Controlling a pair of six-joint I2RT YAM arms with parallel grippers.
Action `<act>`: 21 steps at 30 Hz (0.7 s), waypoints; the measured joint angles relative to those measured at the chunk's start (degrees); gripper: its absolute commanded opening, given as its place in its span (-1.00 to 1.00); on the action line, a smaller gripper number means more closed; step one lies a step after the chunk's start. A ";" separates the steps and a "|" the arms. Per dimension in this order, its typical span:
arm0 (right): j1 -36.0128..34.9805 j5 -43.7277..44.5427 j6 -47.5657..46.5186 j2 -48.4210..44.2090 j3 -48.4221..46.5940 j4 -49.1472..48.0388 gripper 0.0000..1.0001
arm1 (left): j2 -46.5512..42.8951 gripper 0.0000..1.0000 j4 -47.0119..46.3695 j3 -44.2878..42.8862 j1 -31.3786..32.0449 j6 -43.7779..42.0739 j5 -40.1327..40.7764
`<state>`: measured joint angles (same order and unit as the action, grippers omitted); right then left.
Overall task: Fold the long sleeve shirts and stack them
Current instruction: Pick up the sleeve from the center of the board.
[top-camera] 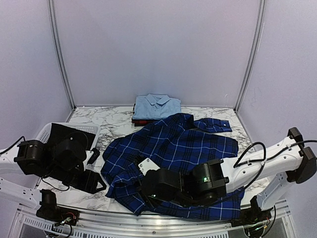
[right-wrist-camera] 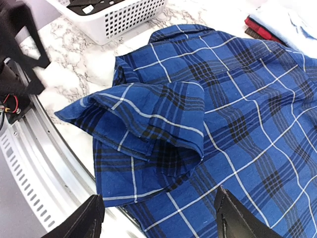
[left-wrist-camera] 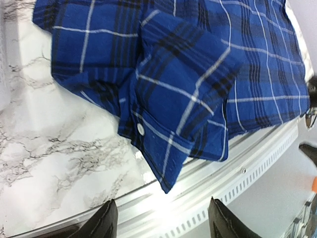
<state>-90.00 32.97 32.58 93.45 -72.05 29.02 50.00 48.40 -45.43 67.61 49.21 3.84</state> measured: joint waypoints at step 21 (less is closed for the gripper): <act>3.74 0.55 0.70 -7.45 7.04 -5.68 0.40 | 16.96 -1.00 -2.03 -3.80 7.48 -3.37 6.05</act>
<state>-86.26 33.52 33.28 86.00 -65.01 23.33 66.96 46.37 -49.23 75.09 45.84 9.89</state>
